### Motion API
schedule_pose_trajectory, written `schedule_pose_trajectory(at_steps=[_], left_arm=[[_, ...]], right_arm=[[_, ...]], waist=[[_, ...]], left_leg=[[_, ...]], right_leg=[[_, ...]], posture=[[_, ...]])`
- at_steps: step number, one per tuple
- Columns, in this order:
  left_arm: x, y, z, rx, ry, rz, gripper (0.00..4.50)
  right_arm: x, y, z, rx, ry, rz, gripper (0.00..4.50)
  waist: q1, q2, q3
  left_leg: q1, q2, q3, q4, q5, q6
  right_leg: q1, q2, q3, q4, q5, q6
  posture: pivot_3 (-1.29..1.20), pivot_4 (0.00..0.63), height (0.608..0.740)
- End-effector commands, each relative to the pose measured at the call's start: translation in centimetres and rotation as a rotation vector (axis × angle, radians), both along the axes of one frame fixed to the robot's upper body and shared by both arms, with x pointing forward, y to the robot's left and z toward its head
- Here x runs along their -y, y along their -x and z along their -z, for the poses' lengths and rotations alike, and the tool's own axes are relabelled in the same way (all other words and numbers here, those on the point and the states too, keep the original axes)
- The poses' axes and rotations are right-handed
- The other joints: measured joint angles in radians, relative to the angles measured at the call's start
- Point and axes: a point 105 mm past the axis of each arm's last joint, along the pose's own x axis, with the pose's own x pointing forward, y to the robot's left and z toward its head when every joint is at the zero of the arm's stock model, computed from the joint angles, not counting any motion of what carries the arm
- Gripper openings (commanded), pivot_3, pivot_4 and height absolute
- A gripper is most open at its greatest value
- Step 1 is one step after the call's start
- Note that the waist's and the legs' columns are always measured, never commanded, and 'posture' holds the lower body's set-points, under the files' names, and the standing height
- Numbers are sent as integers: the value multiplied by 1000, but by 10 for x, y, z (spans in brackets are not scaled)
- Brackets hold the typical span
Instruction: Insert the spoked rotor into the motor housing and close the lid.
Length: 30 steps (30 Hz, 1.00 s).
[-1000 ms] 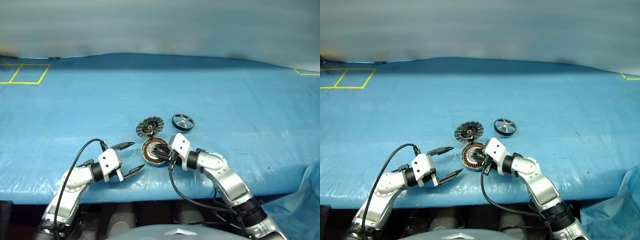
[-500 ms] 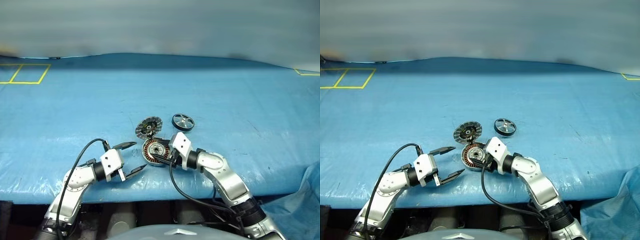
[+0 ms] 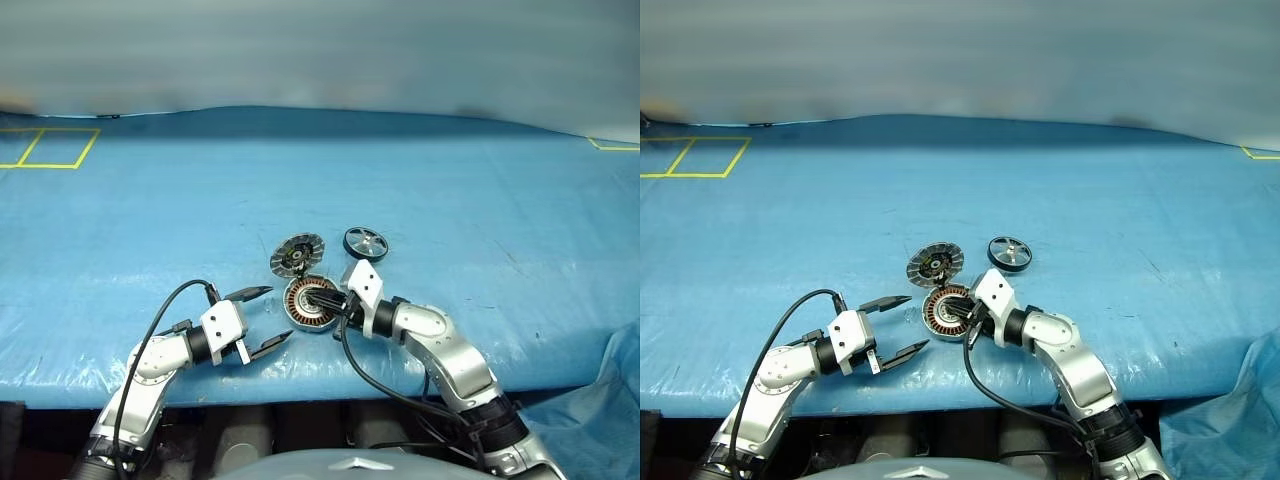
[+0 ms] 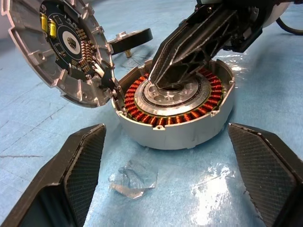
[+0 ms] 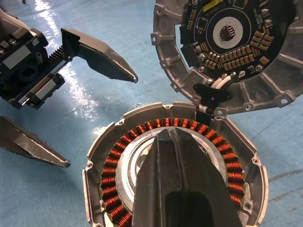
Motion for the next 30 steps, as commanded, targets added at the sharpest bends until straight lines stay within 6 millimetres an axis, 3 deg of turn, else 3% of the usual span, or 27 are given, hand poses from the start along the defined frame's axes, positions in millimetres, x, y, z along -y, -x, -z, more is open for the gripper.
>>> schedule_pose_trajectory(at_steps=[1,5,11,16,19,23,30], left_arm=[[3,0,-3,20,10,8,4385],[3,0,-3,20,8,8,4385],[2,0,-3,19,6,5,4385],[-4,0,-2,14,-2,2,4385],[-7,0,0,11,-5,1,4385],[-11,-1,2,6,-3,3,4385],[-13,-2,3,13,1,6,4385]], right_arm=[[-1,-5,-10,31,-14,4,25],[-3,-3,-7,28,18,-16,25],[-1,3,18,56,231,-81,25],[2,-1,21,94,302,-74,25],[-2,0,11,97,236,-77,25],[-8,1,-16,98,56,-57,25],[1,-1,-39,127,-30,-26,25]], waist=[[0,0,0],[0,0,0],[-1,0,-1],[-1,-2,-3],[-1,-2,-3],[0,-2,-3],[0,-2,-3]], left_leg=[[0,0,0,0,0,0],[0,0,0,0,0,0],[1,0,0,0,0,0],[3,0,0,0,0,0],[3,1,0,0,0,0],[2,1,0,0,0,0],[0,1,0,0,0,0]], right_leg=[[0,0,0,0,0,0],[0,0,0,0,0,0],[0,0,0,0,0,0],[1,0,0,0,0,0],[1,0,0,0,0,0],[0,0,0,0,1,-1],[0,0,0,0,1,-1]], posture=[[0,150,740],[0,150,740],[0,150,740],[0,150,740],[0,150,740],[0,150,740],[0,150,740]])
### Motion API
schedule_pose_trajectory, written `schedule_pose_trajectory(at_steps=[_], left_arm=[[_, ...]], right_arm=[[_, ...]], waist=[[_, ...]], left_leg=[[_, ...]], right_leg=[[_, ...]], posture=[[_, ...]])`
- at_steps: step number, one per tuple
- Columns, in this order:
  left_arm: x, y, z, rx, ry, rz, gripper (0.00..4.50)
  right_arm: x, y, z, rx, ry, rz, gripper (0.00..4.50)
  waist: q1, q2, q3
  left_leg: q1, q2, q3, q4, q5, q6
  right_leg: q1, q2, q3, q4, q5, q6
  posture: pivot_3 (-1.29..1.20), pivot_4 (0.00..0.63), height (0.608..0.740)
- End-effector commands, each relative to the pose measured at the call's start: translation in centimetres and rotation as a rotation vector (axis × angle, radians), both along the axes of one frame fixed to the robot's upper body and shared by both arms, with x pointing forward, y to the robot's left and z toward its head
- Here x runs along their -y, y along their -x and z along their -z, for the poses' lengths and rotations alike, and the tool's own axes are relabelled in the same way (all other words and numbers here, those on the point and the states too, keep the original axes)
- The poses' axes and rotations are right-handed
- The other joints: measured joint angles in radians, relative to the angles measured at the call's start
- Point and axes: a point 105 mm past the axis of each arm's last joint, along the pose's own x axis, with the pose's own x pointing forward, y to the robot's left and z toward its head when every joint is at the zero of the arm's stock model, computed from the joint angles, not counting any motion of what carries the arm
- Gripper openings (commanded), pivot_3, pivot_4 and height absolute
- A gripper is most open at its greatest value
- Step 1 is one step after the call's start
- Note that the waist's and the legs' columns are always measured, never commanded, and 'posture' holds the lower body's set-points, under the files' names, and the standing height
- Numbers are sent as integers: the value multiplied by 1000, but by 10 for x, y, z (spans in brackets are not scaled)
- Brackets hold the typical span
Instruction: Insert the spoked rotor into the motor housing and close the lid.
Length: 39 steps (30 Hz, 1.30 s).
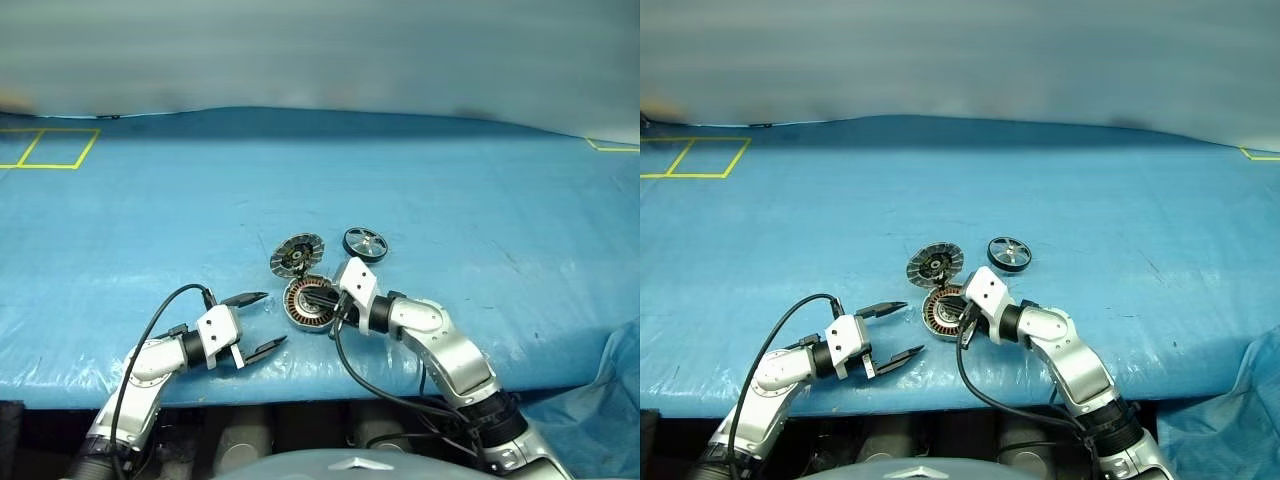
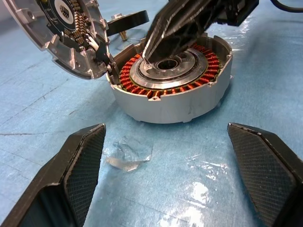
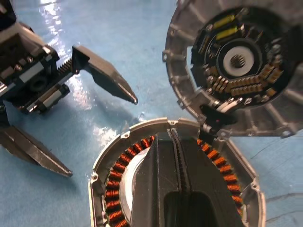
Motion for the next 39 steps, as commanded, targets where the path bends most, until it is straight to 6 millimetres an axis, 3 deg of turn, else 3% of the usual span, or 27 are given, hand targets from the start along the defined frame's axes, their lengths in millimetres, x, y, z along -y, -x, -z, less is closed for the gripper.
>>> schedule_pose_trajectory(at_steps=[1,3,8,11,14,24,39], left_arm=[[-4,-3,-8,38,16,-5,4385],[-4,-4,-7,39,19,-4,4385],[-3,-5,-8,40,30,-5,4385],[-1,-5,-9,43,34,-6,4385],[1,-5,-12,54,41,-15,4385],[-3,-4,-13,49,24,-41,4385],[-7,-5,-11,50,17,-35,4385]], right_arm=[[7,-2,-22,64,-37,11,25],[27,-12,-26,124,46,80,25],[70,-58,-46,268,134,349,1224],[91,-86,-54,298,152,502,1224],[96,-98,-47,256,183,519,1224],[89,-87,-19,153,196,470,1224],[88,-82,-15,132,179,478,1224]], waist=[[0,0,0],[1,0,0],[-2,0,0],[-2,0,0],[-2,1,1],[-1,1,1],[-2,1,1]], left_leg=[[0,0,0,0,0,0],[0,0,0,0,0,0],[0,-1,1,1,0,0],[0,0,3,0,0,0],[-1,0,5,-2,0,-1],[-1,1,5,-2,0,-1],[-1,1,5,-1,0,-1]], right_leg=[[0,0,0,0,0,0],[0,0,0,0,0,0],[0,-1,0,0,0,0],[1,0,0,1,2,-1],[0,1,0,1,1,-3],[1,1,0,1,1,-2],[0,1,0,1,1,-2]], posture=[[0,150,740],[0,150,740],[0,150,740],[0,150,740],[0,150,740],[0,150,740],[0,150,740]])
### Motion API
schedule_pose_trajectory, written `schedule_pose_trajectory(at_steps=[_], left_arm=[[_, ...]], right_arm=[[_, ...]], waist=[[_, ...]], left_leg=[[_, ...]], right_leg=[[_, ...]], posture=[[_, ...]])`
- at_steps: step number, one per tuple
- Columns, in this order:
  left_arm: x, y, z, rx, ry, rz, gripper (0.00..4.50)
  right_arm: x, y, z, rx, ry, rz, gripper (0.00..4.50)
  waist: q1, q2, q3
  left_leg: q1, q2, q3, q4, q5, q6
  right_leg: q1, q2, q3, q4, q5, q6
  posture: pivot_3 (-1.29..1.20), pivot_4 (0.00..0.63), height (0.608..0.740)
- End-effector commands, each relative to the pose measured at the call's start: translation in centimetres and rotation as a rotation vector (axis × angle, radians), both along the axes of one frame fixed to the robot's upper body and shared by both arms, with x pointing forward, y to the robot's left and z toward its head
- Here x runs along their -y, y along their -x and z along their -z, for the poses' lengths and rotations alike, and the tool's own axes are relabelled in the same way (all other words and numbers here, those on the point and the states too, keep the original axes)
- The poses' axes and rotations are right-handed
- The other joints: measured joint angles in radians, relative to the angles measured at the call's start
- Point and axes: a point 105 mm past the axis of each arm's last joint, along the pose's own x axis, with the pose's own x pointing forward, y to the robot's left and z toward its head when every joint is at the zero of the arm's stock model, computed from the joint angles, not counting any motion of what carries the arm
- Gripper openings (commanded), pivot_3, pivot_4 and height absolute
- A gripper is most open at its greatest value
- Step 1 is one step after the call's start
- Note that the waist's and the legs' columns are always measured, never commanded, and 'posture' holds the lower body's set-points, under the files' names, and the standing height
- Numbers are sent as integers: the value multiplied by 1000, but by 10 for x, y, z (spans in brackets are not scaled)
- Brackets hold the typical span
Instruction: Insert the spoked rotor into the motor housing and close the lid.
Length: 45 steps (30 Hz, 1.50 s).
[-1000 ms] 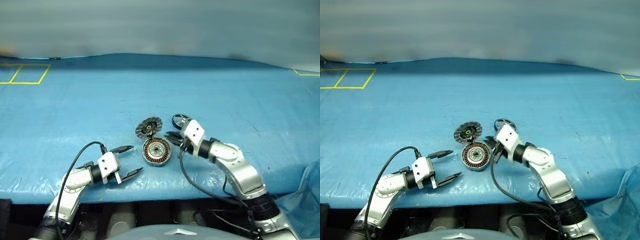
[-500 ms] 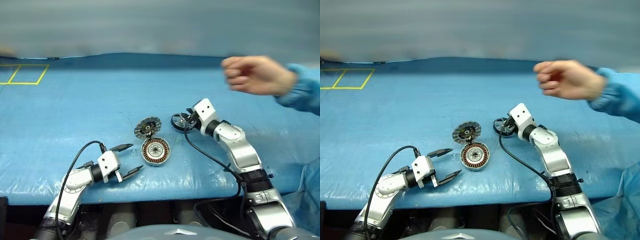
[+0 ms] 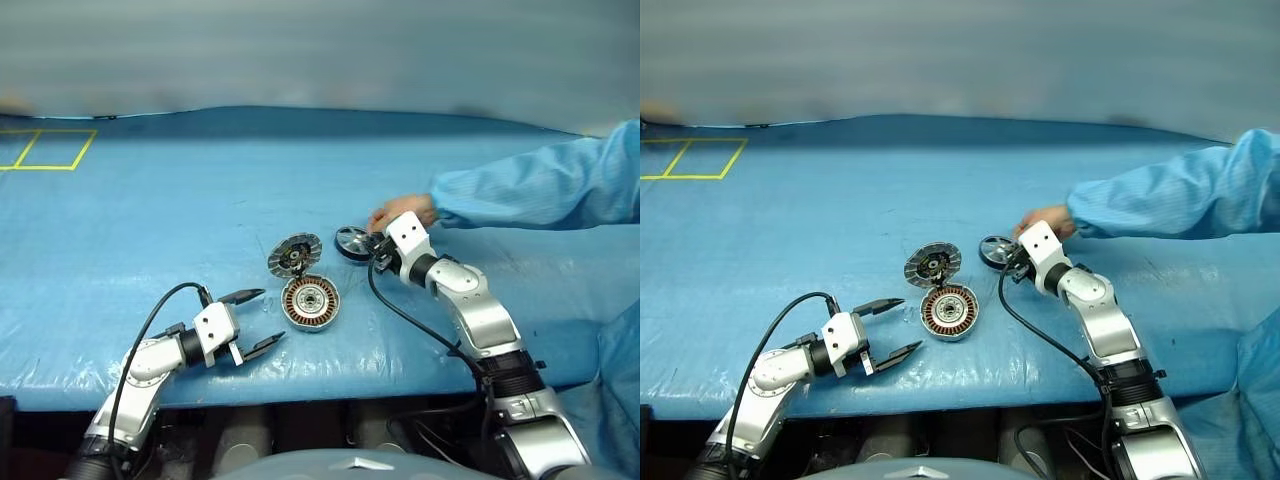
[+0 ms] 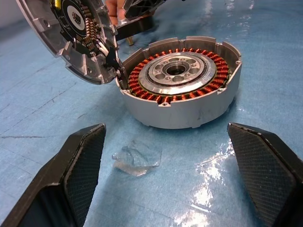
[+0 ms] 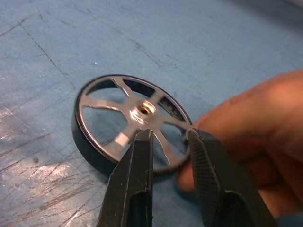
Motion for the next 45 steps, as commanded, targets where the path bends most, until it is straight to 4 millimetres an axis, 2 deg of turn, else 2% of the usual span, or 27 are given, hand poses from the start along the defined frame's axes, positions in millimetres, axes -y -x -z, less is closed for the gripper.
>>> schedule_pose_trajectory(at_steps=[1,10,19,24,31,37,41,45], left_arm=[[-3,-3,-9,44,5,1,4385],[0,-3,-5,38,6,7,4385],[15,-5,-5,43,16,10,4385],[12,-2,-2,-3,9,6,4385],[4,-1,-7,-14,-36,34,4385],[-3,-2,-22,-12,-55,57,4385],[-12,-21,-57,29,1,33,4385],[-17,-28,-72,60,-98,86,4385]], right_arm=[[-3,-1,-17,57,-21,-9,1224],[-7,7,-25,67,-72,-53,1224],[-17,14,-28,62,-34,-169,1224],[-18,18,-24,51,-38,-181,1224],[-20,27,-19,29,-40,-219,1224],[-19,33,-16,15,-54,-227,1224],[-20,46,-10,-1,-92,-255,1224],[-22,58,-8,-13,-125,-290,1224]], waist=[[0,0,0],[0,0,0],[1,0,0],[0,0,0],[1,0,0],[1,0,0],[5,0,0],[1,0,0]], left_leg=[[0,0,0,0,0,0],[0,0,0,0,0,0],[0,0,0,0,0,0],[0,0,0,0,0,0],[0,0,0,0,0,0],[0,0,0,0,0,0],[0,0,-1,0,0,0],[0,0,-1,1,0,0]], right_leg=[[0,0,0,0,0,0],[0,0,0,0,0,0],[0,0,0,0,0,0],[0,0,0,0,0,0],[0,0,0,0,0,0],[0,0,0,0,0,0],[-1,0,-1,0,0,0],[1,0,0,0,-2,3]], posture=[[0,150,740],[0,150,740],[0,150,740],[0,150,740],[0,150,740],[0,150,740],[0,150,740],[0,150,740]])
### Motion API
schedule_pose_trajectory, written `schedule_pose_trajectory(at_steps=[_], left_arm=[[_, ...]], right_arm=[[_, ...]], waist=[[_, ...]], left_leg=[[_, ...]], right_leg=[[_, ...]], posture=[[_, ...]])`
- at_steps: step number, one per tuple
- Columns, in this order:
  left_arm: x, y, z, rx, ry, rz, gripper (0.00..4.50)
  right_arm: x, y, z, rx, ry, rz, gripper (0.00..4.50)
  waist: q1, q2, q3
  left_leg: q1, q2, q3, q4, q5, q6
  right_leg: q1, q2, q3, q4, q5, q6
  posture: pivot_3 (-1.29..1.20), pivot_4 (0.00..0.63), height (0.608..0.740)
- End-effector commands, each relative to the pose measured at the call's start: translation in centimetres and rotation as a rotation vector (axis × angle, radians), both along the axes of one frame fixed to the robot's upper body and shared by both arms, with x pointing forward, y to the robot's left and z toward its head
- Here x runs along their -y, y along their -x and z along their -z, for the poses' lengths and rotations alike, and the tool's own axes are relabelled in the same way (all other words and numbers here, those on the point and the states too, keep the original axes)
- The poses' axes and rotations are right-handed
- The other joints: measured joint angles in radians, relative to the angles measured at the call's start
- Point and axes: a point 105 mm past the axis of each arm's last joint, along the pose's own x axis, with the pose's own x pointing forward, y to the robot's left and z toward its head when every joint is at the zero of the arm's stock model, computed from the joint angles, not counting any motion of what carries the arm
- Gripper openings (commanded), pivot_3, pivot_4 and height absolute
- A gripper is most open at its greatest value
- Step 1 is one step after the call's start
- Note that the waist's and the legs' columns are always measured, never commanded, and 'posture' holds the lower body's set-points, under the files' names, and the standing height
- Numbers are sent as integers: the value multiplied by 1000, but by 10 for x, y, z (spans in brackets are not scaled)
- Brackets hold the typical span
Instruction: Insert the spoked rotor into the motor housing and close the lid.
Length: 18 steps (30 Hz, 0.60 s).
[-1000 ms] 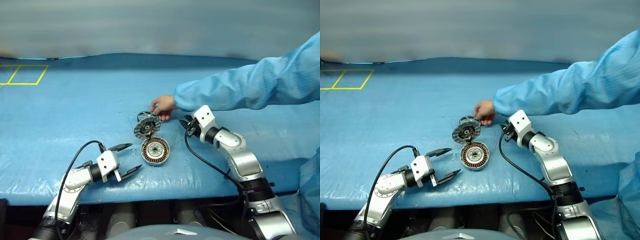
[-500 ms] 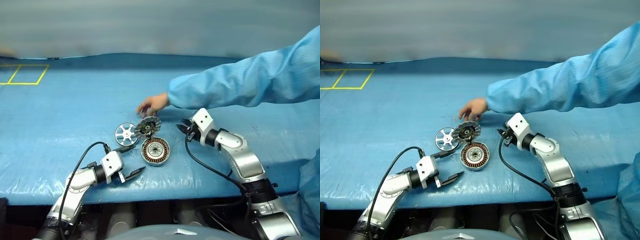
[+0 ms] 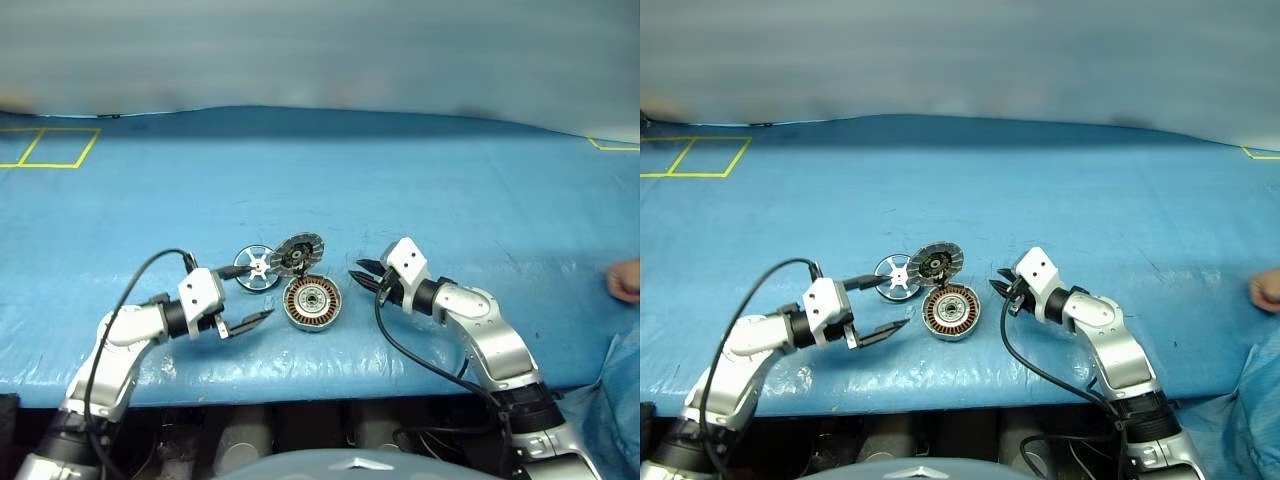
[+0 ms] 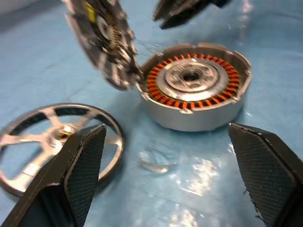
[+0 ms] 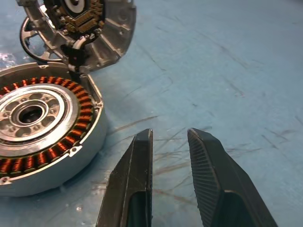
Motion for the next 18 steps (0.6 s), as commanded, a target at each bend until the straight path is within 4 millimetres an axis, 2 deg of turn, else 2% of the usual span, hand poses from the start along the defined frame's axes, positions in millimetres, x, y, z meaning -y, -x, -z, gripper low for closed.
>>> schedule_pose_trajectory(at_steps=[1,5,9,15,18], left_arm=[[-1,-4,-18,43,-43,48,4385],[-1,-12,-26,32,-99,92,4385],[0,-25,-40,59,-178,125,4443],[-6,-42,-50,150,-545,280,4443],[-7,-52,-54,133,-697,323,4443]], right_arm=[[-3,7,-15,47,-40,-43,1224],[-4,17,-12,13,-58,-81,1224],[-2,17,-10,19,-40,-60,1253],[1,10,-11,51,-14,-12,1253],[3,10,-11,54,6,-4,1253]], waist=[[-3,0,0],[-1,0,0],[1,0,0],[0,-1,1],[1,-1,1]], left_leg=[[0,0,0,0,0,0],[0,0,0,0,0,0],[0,0,0,0,0,0],[0,0,0,1,1,-1],[-1,0,0,0,1,-1]], right_leg=[[0,0,0,0,0,0],[0,1,0,0,-1,1],[0,1,0,0,-1,1],[0,1,0,0,-1,2],[0,2,0,0,-1,1]], posture=[[0,150,740],[0,150,740],[0,150,740],[0,150,740],[0,150,740]])
